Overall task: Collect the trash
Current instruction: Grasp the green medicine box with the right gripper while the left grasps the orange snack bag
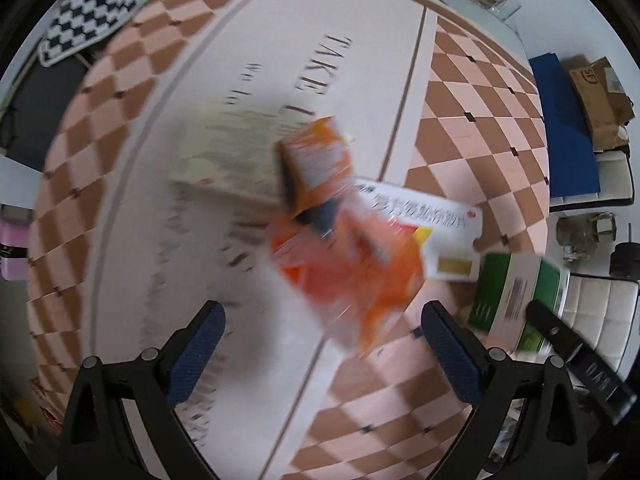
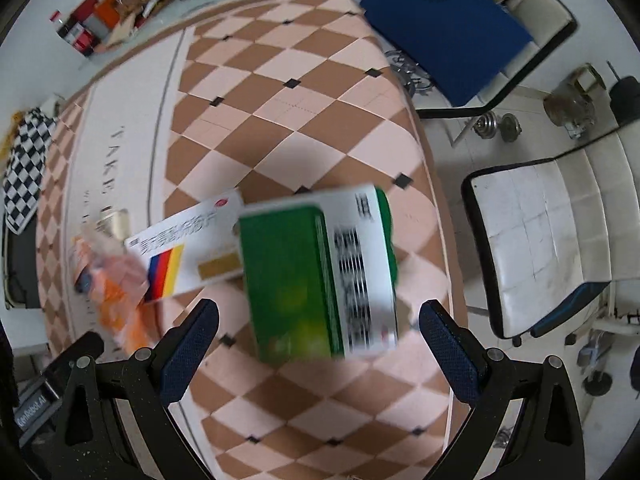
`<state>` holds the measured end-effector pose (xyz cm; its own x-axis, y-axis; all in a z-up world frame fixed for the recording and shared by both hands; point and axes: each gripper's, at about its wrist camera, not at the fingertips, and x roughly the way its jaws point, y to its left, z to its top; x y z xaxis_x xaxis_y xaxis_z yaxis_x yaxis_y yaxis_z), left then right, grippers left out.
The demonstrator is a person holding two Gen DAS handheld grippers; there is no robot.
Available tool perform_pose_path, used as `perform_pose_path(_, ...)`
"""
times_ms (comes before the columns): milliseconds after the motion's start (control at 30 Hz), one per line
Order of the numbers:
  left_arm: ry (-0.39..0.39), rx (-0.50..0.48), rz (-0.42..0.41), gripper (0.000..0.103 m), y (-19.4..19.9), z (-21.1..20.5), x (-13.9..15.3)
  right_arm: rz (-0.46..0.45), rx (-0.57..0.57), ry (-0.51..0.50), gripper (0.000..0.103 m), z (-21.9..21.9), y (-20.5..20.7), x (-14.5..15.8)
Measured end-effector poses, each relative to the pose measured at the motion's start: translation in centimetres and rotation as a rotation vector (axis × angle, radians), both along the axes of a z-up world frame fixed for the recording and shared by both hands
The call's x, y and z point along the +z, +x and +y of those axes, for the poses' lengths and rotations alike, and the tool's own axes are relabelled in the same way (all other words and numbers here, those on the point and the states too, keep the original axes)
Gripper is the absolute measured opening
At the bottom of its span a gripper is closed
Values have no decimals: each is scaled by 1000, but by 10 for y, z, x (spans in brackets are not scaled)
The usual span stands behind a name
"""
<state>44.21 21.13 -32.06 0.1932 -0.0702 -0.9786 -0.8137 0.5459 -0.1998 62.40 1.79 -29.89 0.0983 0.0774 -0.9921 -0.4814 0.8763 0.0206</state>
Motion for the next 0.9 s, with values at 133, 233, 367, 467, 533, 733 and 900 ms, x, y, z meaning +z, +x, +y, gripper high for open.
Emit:
perform_pose_path(133, -23, -7, 13, 98, 20, 5, -12, 42, 23, -25, 101, 9, 10, -20)
perform_pose_path(233, -33, -24, 35, 86, 27, 5, -21, 74, 32, -32, 101, 12, 11, -32)
perform_pose_path(367, -33, -41, 67, 64, 31, 5, -30, 98, 44, -43, 101, 13, 11, -43)
perform_pose_path(467, -21, -37, 66, 43, 26, 4, -30, 109, 43, -49, 101, 12, 11, -47)
perform_pose_path(533, 1, -41, 60, 31, 21, 4, -26, 110, 42, -49, 101, 12, 11, -48)
perform_pose_path(733, 81, -67, 38, 14, 3, 2, -9, 76, 65, -50, 77, 6, 6, -45)
perform_pose_path(900, 166, -103, 28, 11, -13, -8, 12, 43, 77, -31, 76, 0, -4, -37)
